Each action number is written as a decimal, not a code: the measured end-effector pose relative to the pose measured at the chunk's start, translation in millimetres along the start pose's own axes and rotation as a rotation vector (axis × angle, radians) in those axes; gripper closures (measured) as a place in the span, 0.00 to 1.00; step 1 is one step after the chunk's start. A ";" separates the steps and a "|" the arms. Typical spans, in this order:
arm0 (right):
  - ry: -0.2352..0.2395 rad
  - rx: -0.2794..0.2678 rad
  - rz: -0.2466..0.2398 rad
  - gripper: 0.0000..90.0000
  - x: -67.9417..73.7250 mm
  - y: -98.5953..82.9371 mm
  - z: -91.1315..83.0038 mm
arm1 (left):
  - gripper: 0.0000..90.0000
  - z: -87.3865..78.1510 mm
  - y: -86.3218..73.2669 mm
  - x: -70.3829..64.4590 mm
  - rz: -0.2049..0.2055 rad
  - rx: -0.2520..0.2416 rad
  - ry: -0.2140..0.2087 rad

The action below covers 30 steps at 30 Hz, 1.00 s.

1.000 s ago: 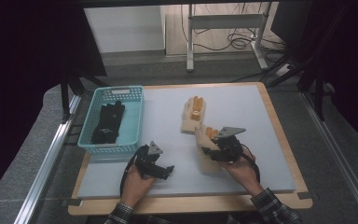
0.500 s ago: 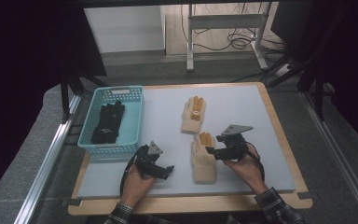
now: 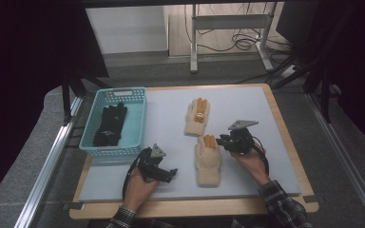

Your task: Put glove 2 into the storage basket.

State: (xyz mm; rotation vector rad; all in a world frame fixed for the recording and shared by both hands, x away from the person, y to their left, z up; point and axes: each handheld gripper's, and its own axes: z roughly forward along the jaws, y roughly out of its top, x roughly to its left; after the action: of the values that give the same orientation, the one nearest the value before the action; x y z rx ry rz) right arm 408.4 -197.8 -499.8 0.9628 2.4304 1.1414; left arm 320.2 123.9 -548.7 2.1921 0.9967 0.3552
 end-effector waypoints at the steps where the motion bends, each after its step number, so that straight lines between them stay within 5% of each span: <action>1: 0.004 0.000 0.004 0.74 -2.1 3.1 3.6 | 0.01 0.0 0.0 0.0 0.000 0.000 0.000; 13: -0.016 -0.020 0.021 0.51 -25.1 48.5 48.1 | 0.01 -0.3 0.1 0.4 0.004 0.004 0.000; 30: -0.032 0.018 0.000 0.46 -36.7 70.2 106.4 | 0.01 -0.1 0.0 0.3 0.003 0.001 -0.001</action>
State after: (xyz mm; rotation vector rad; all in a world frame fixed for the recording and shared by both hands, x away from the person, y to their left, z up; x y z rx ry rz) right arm 520.9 -129.4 -515.6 0.9788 2.4195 1.0967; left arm 320.4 124.2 -548.7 2.1947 0.9935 0.3549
